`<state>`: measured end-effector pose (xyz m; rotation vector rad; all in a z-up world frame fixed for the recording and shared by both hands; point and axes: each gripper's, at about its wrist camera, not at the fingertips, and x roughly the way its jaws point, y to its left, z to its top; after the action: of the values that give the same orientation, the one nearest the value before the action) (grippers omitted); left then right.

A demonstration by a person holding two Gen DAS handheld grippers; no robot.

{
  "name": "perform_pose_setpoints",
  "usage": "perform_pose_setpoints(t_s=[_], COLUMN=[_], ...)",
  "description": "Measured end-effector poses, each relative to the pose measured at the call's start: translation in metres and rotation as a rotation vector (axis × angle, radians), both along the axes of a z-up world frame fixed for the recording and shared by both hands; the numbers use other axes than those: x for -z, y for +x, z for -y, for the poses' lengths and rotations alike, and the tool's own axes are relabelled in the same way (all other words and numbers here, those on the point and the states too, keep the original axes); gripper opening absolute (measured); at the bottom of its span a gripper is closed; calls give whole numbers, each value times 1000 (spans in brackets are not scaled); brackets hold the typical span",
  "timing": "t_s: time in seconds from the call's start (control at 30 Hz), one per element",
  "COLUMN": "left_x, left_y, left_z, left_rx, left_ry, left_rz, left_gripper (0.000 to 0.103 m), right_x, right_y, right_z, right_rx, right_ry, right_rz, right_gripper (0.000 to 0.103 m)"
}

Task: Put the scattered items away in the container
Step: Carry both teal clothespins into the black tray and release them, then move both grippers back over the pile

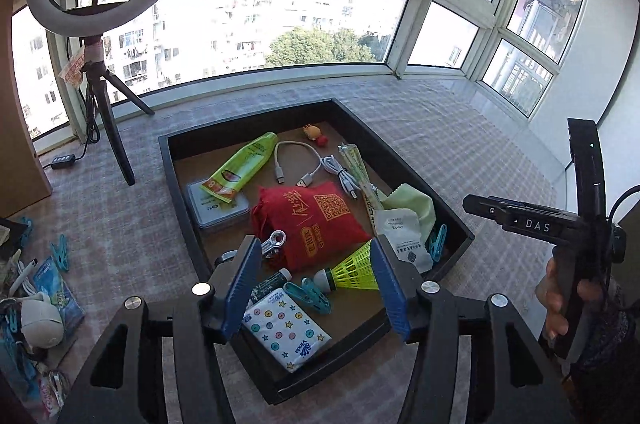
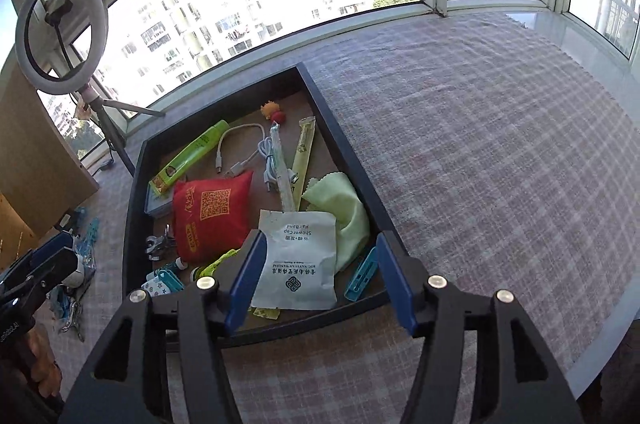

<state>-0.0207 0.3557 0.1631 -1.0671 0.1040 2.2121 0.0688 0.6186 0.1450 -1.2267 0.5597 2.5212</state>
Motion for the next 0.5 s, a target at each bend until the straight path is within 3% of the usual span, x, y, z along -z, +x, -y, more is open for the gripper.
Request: perform_pose_setpoints(t_s=[0.27, 0.5], left_x=[-3, -6], left_y=[1, 4], left_z=[38, 98], left_rx=[-70, -164], left_ry=[-11, -29], left_rz=[-11, -12], left_gripper=[52, 52], right_x=[1, -7], right_y=[-5, -19], right_z=[11, 47], right_rx=[-29, -91], right_ry=[-16, -11], right_rz=[-8, -32], right_gripper=[56, 56])
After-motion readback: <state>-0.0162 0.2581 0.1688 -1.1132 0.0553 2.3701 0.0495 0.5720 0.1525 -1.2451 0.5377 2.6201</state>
